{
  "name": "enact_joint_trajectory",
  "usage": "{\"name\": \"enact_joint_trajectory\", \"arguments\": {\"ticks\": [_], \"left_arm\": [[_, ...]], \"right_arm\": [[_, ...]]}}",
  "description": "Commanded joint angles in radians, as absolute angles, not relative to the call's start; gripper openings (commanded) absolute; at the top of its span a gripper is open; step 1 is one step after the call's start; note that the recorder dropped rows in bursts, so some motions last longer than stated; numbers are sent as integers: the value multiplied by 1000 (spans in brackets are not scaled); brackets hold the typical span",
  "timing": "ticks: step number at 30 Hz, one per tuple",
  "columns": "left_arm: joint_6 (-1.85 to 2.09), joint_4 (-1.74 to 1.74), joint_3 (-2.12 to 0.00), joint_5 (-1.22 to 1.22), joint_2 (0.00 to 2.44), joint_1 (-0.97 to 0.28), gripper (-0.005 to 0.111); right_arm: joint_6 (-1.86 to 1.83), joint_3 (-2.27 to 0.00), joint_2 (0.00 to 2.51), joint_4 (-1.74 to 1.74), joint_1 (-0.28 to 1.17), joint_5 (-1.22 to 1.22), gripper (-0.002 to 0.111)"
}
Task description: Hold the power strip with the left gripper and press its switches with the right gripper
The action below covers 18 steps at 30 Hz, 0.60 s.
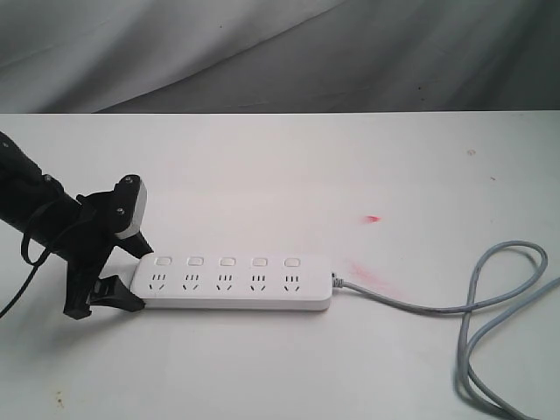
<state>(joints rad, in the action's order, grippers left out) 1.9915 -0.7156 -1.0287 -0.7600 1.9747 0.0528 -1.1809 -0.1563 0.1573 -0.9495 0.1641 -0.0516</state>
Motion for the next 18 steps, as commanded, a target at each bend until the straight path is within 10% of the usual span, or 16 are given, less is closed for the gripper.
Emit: {"name": "enact_joint_trajectory", "arguments": {"ticks": [1, 18], "left_arm": [[1993, -716, -1036, -762, 1979, 47, 40], [1993, -716, -1036, -762, 1979, 47, 40]], "right_arm": [[-1176, -119, 79, -954, 139, -68, 0], [-97, 0, 79, -130, 139, -86, 0]]}}
